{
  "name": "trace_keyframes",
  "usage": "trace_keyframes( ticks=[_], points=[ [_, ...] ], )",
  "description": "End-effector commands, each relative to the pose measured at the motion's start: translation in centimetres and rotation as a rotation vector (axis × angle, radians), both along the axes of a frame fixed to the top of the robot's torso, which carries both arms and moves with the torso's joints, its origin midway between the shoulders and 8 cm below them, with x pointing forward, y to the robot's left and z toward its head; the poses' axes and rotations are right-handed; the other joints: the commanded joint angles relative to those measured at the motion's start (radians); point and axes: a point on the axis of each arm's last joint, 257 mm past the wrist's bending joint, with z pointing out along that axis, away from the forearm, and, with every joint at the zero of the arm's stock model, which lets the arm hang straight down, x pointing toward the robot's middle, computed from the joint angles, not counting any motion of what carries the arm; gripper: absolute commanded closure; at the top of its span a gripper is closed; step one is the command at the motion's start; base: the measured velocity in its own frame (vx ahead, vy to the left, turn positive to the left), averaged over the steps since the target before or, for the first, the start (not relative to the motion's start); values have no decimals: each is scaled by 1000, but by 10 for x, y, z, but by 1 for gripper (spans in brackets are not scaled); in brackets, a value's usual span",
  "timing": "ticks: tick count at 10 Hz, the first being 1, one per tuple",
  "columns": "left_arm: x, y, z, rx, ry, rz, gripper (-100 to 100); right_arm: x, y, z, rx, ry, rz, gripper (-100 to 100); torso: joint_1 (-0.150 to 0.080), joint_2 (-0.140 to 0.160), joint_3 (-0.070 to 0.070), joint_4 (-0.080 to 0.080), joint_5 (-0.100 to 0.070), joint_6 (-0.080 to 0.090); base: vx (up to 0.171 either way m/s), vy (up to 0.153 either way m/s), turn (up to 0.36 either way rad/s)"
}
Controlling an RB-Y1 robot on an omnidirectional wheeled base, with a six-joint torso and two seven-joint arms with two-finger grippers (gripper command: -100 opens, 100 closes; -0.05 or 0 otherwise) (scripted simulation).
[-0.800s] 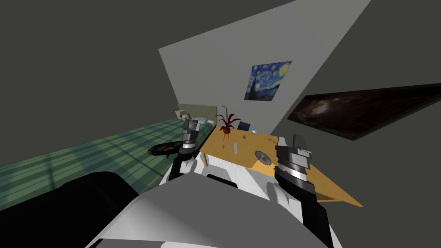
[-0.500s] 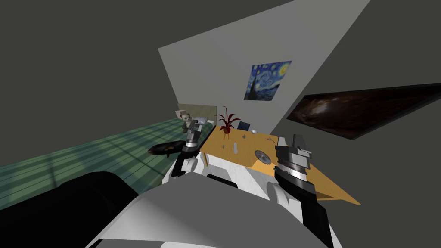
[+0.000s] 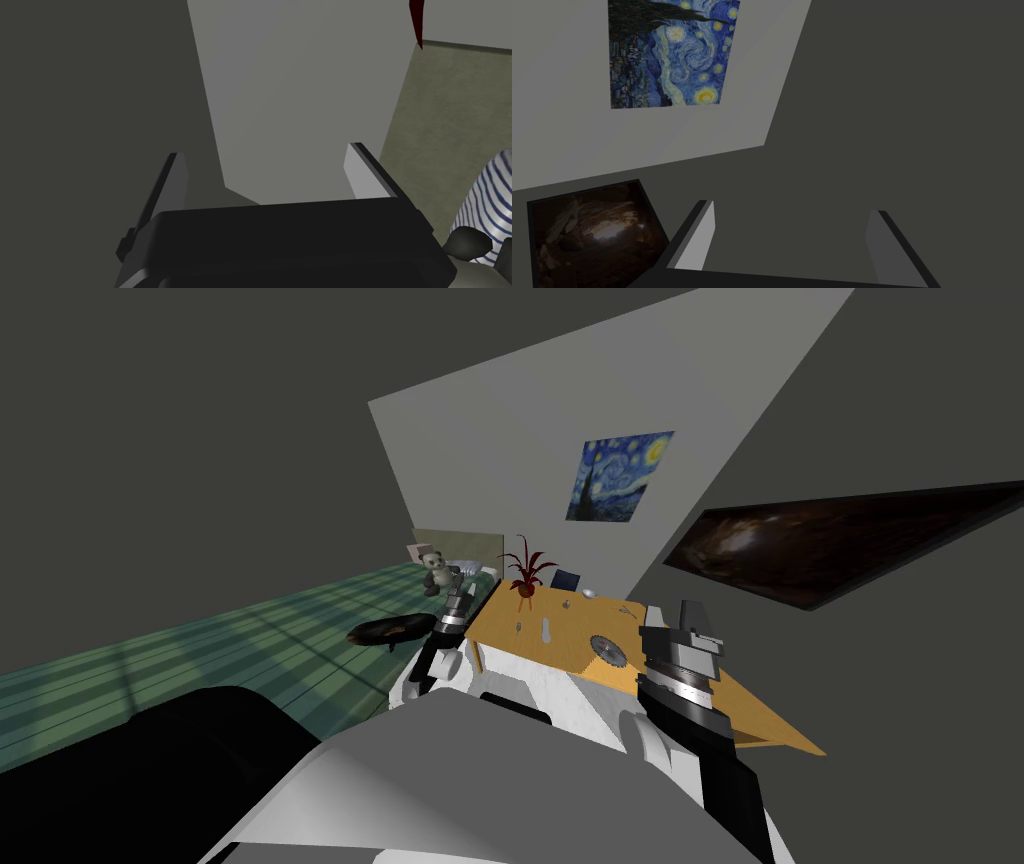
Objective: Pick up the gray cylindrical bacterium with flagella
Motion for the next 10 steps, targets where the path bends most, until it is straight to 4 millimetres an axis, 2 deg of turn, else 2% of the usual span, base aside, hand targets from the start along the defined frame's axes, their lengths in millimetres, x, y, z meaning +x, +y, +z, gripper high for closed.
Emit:
trace_keyframes(
  ticks=[1,3,4,5,6,7,8,9,10],
  points=[
    [18,1,-22,-17,70,-19,-100,0,0,0,0,0,0,0,0,0,0,0,0,0,-22,-9,-9],
    [41,2,-45,-45,144,-44,-100,0,0,0,0,0,0,0,0,0,0,0,0,0,-29,-16,-7],
    [44,3,-53,-47,166,-42,-100,0,0,0,0,0,0,0,-1,1,0,0,0,0,-24,-14,-2],
    [56,4,-68,-64,208,-53,-100,0,0,0,0,0,0,0,-1,1,0,0,0,0,-18,-12,-5],
    [57,4,-70,-64,217,-52,-100,0,0,0,0,0,0,0,0,0,0,0,0,0,-12,-9,-4],
    [70,5,-85,-83,266,-62,-100,0,0,0,0,0,0,0,0,0,0,0,0,0,-13,-10,-3],
    [71,6,-88,-84,270,-62,-100,0,0,0,0,0,0,0,0,0,0,0,0,0,-11,-10,-4],
    [82,5,-95,-103,303,-74,-100,0,0,0,0,0,0,0,0,0,0,0,0,0,-17,-14,-3],
    [83,7,-105,-105,322,-70,-100,0,0,0,0,0,0,0,-1,0,0,0,0,0,-13,-14,-4]
  ],
)
